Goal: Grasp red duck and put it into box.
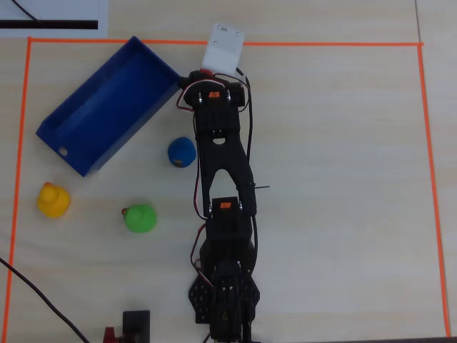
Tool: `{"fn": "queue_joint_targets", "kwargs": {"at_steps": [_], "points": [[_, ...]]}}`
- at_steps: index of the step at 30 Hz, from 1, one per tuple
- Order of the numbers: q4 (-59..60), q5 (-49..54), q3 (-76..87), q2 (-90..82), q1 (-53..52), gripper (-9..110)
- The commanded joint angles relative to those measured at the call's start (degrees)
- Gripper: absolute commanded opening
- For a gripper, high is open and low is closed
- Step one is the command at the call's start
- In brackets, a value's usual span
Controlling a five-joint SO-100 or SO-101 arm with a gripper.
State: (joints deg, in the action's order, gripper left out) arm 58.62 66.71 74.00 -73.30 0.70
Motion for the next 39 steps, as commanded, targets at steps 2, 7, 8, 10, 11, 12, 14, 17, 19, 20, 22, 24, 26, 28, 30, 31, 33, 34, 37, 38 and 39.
{"fn": "queue_joint_targets", "kwargs": {"at_steps": [2,7,8,10,11,12,14,17,19,20,22,24,26,28,30,31,33,34,37,38,39], "points": [[-1.3,0.0,-6.5,1.8,0.2,34],[-1.7,1.1,-8.2,4.7,-0.6,34],[-2.0,1.3,-8.2,5.1,-0.8,34],[-3.5,1.8,-8.3,6.3,-1.3,34],[-3.8,2.2,-9.1,7.2,-1.8,34],[-4.0,2.3,-9.8,7.8,-2.0,34],[-4.4,2.5,-10.6,8.7,-2.5,34],[-5.0,3.1,-12.2,10.1,-3.4,34],[-5.2,3.3,-12.7,10.5,-4.0,34],[-5.2,3.3,-12.7,10.5,-4.0,34],[-5.2,3.3,-12.6,10.8,-4.0,34],[-5.3,2.9,-12.6,11.3,-4.0,34],[-5.9,2.6,-12.3,11.9,-3.8,34],[-6.5,2.5,-11.2,12.1,-3.4,34],[-6.9,1.9,-10.2,12.1,-2.9,34],[-7.4,1.8,-9.8,12.1,-2.7,34],[-8.2,1.3,-9.7,12.7,-2.5,34],[-8.5,1.1,-9.7,12.9,-2.3,34],[-9.1,1.0,-9.4,14.2,-1.8,33],[-9.7,1.0,-9.1,14.5,-1.8,33],[-10.0,1.0,-8.9,14.9,-1.7,33]]}}
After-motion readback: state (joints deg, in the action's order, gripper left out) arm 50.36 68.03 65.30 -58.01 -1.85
